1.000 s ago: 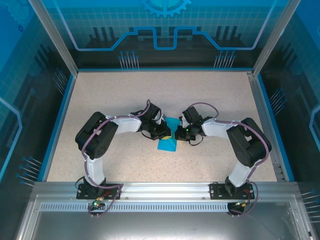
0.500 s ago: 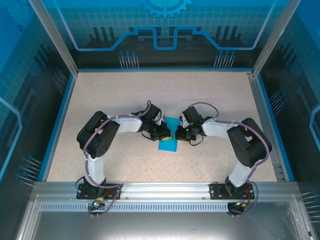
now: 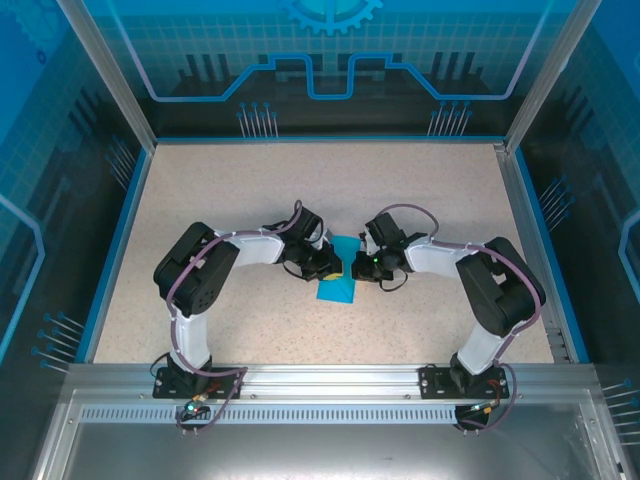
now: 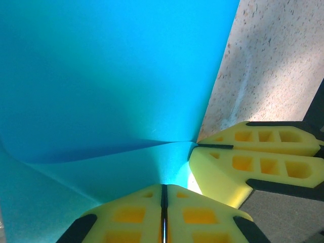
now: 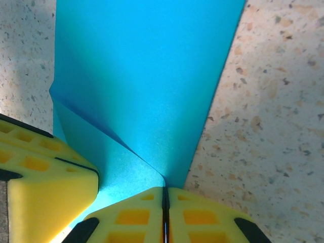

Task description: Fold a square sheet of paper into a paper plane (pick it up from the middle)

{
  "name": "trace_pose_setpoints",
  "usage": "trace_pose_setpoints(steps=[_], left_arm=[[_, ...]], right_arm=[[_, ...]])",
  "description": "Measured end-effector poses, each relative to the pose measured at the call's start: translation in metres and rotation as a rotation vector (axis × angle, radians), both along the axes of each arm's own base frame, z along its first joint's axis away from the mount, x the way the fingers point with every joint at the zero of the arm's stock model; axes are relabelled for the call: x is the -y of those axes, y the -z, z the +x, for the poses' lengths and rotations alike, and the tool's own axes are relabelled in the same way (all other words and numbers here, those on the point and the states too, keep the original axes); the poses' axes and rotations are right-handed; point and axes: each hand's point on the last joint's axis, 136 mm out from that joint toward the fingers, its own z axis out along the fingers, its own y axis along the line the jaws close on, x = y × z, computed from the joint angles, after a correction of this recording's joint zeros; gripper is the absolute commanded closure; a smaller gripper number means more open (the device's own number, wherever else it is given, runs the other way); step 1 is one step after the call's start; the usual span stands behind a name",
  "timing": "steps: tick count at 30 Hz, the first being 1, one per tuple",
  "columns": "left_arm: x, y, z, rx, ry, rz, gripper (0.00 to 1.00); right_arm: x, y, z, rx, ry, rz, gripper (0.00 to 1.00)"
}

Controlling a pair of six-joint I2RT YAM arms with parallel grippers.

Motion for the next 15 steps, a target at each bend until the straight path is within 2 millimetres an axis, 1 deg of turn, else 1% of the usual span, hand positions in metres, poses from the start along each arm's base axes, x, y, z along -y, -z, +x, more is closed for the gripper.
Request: trace_pose_setpoints(steps=[5,15], left_arm=[[0.0000,0.0000,0.0000,0.000,0.000,0.000,0.89],[0.0000,0.0000,0.0000,0.000,0.000,0.000,0.89]], right_arm=[[-0.0015,-0.0049,0.0061,0.018,0.004,-0.002,0.90],[-0.0021,-0.0053,0.0084,0.022,0.002,-0.004,0.91]])
